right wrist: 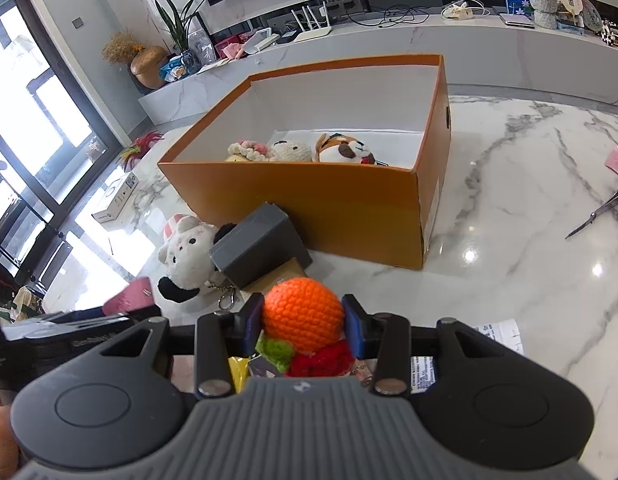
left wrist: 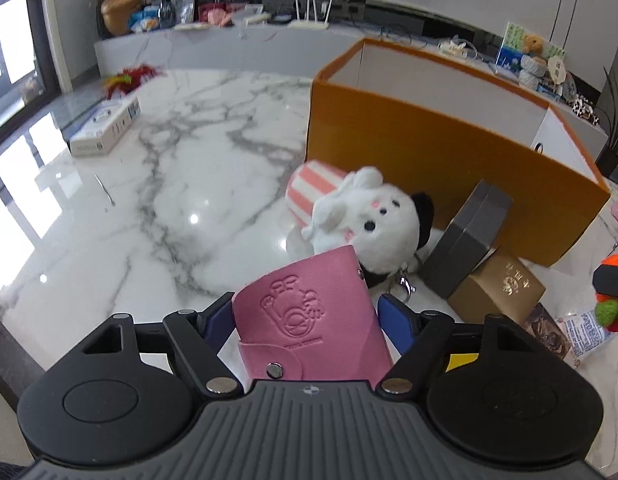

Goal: Organize objects
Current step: 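Lift the pink wallet and crocheted orange and carry them toward the box, then lower the pink wallet into the box and open the left gripper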

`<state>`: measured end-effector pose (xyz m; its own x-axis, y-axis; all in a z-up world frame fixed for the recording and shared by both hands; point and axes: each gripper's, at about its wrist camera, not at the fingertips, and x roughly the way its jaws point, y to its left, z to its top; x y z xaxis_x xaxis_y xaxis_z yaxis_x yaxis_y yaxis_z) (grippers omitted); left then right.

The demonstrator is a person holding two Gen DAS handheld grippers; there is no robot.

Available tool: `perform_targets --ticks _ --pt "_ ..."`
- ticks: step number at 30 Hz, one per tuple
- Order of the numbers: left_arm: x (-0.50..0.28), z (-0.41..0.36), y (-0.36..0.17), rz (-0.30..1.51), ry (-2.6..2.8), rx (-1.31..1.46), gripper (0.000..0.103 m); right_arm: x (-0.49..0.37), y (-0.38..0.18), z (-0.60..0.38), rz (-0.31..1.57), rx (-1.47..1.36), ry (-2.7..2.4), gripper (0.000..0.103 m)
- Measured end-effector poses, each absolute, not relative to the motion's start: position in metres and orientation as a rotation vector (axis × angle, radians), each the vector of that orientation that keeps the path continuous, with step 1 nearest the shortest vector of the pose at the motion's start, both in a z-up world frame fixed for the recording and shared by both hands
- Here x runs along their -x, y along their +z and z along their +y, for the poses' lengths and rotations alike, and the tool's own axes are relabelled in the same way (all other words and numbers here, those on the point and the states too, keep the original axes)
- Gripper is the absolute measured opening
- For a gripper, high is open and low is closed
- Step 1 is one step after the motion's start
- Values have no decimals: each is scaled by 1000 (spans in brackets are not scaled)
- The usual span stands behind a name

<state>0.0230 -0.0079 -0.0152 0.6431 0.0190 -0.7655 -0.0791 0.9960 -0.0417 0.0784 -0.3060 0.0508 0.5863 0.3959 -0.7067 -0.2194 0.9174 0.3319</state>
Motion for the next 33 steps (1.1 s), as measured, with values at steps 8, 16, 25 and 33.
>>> perform_targets --ticks 8,16,25,33 --pt "-14 -8 11 773 28 53 87 -78 53 -307 861 -218 358 44" --pt "-23 -20 53 665 -45 32 87 -75 72 -309 798 -233 359 44" --pt "-85 -33 104 554 -138 57 87 -108 124 -307 663 -295 346 44" --pt "-176 -47 91 542 -185 70 87 -189 119 -290 666 -260 282 44"
